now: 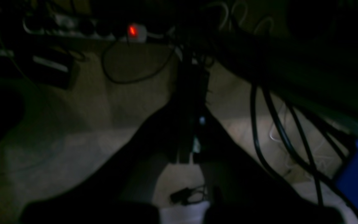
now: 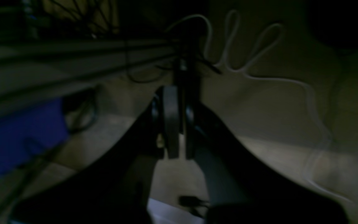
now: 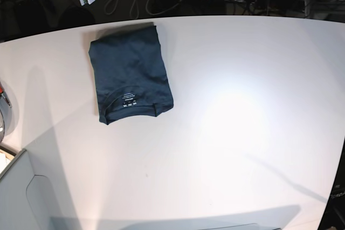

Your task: Fold the T-shirt properly

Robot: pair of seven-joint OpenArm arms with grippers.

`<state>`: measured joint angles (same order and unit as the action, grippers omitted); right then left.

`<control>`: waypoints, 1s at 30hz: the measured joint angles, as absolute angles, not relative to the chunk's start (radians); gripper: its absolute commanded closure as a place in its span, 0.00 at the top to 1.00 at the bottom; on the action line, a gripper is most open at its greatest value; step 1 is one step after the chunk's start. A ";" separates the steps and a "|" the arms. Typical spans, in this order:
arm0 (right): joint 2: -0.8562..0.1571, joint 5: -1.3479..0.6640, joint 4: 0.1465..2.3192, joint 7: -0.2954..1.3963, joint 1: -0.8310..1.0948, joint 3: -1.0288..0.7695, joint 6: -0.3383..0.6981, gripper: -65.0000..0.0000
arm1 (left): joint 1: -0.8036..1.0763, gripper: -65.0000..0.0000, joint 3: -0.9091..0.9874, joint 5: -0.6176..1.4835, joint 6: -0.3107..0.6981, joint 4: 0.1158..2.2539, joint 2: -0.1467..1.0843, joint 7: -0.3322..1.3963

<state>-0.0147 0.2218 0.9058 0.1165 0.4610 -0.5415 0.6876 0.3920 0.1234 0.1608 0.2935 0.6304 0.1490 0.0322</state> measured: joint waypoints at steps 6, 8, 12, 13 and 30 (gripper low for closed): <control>-0.036 0.230 0.627 0.019 0.380 -0.536 0.687 0.00 | 0.279 0.00 0.120 0.154 0.292 0.407 0.200 0.049; -0.050 0.229 0.548 -0.033 0.351 -0.533 0.687 0.00 | 0.248 0.00 0.120 0.158 0.287 0.359 0.206 0.041; -0.080 0.224 0.458 -0.161 0.330 -0.519 0.474 0.00 | 0.215 0.00 0.120 0.161 0.289 0.348 0.197 0.029; -0.096 0.225 0.442 -0.176 0.332 -0.483 0.415 0.00 | 0.210 0.00 0.118 0.160 0.290 0.345 0.196 0.031; -0.022 0.223 0.300 -0.199 0.258 -0.141 -0.254 0.00 | 0.216 0.00 0.114 0.157 0.221 0.340 0.196 0.044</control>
